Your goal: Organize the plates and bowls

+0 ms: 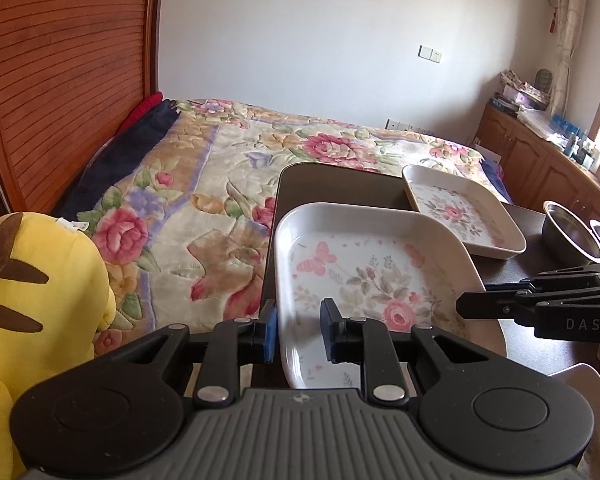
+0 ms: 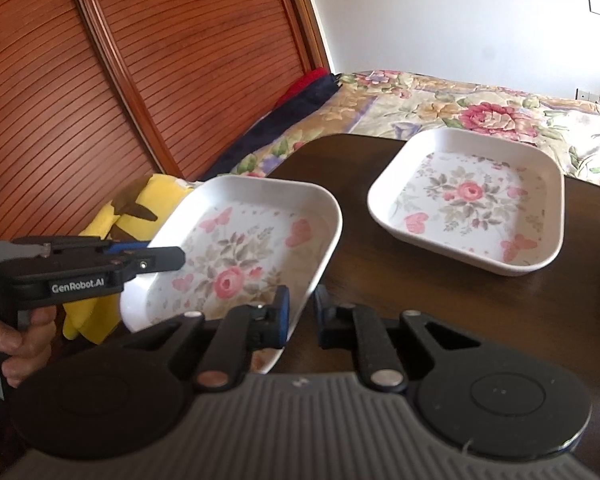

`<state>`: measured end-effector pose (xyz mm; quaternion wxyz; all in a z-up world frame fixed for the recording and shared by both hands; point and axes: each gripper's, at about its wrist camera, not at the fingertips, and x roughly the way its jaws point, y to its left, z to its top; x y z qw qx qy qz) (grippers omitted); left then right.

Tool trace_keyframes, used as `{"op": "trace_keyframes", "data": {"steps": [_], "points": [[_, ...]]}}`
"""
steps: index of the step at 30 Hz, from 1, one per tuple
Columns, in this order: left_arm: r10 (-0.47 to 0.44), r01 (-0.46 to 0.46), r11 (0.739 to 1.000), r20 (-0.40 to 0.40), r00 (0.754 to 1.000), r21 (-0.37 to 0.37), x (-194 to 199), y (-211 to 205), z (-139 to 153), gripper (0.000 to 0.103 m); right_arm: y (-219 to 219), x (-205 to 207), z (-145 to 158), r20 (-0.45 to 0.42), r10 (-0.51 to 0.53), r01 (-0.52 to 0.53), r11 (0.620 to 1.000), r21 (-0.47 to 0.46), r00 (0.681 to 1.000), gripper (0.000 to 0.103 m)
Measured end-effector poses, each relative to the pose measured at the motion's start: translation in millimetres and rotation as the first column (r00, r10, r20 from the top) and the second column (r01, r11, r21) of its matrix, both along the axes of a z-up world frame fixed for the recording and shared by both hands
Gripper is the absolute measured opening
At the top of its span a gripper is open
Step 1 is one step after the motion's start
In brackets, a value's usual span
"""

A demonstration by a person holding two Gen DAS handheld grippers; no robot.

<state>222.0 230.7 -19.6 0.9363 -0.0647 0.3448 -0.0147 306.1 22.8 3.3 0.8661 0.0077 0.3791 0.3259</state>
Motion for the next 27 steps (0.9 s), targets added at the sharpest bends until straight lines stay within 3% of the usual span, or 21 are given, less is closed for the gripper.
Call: {"op": "trace_keyframes", "data": {"steps": [7, 27], "points": [[0.008, -0.008, 1.000, 0.020, 1.000, -0.004, -12, -12, 8, 0.012, -19, -4, 9, 0.014, -0.027, 0.026, 0.999, 0.048, 1.000, 0.011], [-0.059, 0.058, 0.998, 0.075, 0.995, 0.014, -50, -74, 35, 0.011, -85, -46, 36, 0.101, -0.097, 0.086, 0.990, 0.114, 0.990, 0.010]]}}
